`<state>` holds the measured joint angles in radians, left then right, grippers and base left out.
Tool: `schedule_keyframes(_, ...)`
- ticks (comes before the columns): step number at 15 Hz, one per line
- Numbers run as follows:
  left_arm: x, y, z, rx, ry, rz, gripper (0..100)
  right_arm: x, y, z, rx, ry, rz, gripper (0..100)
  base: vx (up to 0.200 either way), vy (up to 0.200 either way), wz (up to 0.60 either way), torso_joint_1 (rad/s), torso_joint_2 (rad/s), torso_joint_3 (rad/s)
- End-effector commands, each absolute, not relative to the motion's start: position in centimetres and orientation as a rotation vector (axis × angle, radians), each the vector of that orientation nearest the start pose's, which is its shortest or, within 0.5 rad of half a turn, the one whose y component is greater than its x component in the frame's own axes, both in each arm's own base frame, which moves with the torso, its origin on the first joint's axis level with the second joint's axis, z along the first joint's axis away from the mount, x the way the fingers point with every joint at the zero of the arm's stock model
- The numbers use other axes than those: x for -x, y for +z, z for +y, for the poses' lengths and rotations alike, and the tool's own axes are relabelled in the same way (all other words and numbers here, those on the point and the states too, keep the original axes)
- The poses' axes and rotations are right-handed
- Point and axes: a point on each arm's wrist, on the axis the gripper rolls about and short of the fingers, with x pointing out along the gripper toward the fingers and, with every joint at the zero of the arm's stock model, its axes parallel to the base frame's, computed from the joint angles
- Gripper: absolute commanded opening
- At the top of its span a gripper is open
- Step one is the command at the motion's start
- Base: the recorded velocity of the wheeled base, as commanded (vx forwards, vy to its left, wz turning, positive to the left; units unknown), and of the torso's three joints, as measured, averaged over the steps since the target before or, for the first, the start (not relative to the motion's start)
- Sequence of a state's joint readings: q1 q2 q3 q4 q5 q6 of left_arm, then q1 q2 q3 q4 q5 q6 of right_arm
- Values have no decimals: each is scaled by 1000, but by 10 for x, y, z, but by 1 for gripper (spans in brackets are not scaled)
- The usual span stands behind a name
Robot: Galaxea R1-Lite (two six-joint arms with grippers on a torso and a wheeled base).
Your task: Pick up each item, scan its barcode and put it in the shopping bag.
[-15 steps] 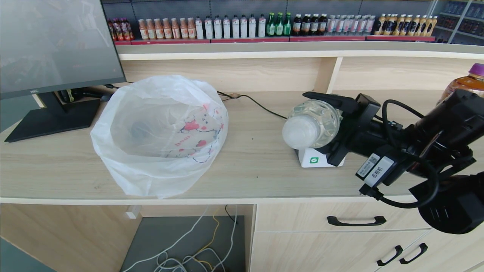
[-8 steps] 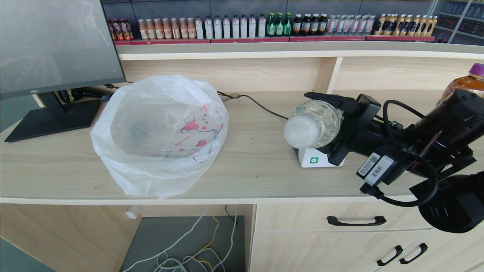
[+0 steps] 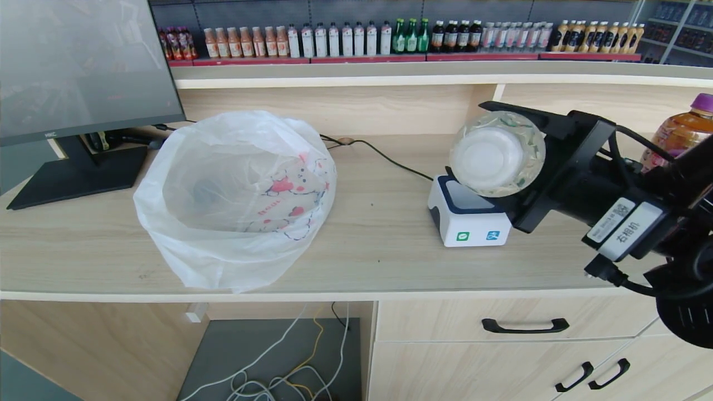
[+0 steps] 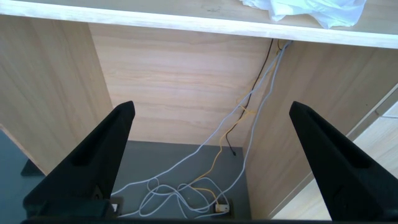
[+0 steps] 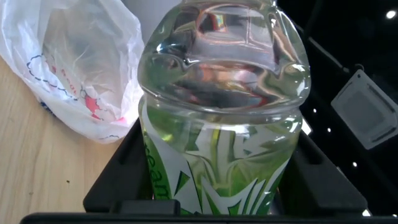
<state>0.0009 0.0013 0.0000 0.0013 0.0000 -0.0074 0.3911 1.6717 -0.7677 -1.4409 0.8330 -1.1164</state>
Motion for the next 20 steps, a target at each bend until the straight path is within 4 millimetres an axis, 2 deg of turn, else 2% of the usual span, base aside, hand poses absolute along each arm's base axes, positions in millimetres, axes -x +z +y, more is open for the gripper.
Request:
schedule_keyframes(1,23,76,0,8,2,2,100,-235,275,115,1046,726,-1209,0,0,0,0,0,0,0)
schedule_keyframes(7,23,75,0,8,2,3,100,-205,308,101,868,637,-1176,0,0,0,0,0,0,0)
schedule_keyframes(8,23,75,0,8,0,3,100,-201,309,99,844,633,-1162,0,0,0,0,0,0,0)
schedule_keyframes(12,23,75,0,8,2,3,100,-169,297,103,444,685,-942,0,0,0,0,0,0,0)
schedule_keyframes(14,23,75,0,8,0,3,100,-156,299,107,252,711,-843,0,0,0,0,0,0,0)
schedule_keyframes(16,23,76,0,6,2,2,100,-144,306,99,151,763,-740,0,0,0,0,0,0,0)
schedule_keyframes(18,23,75,0,8,0,3,100,-126,310,82,51,788,-598,0,0,0,0,0,0,0)
schedule_keyframes(20,23,75,0,8,0,3,100,-123,309,76,-25,792,-501,0,0,0,0,0,0,0)
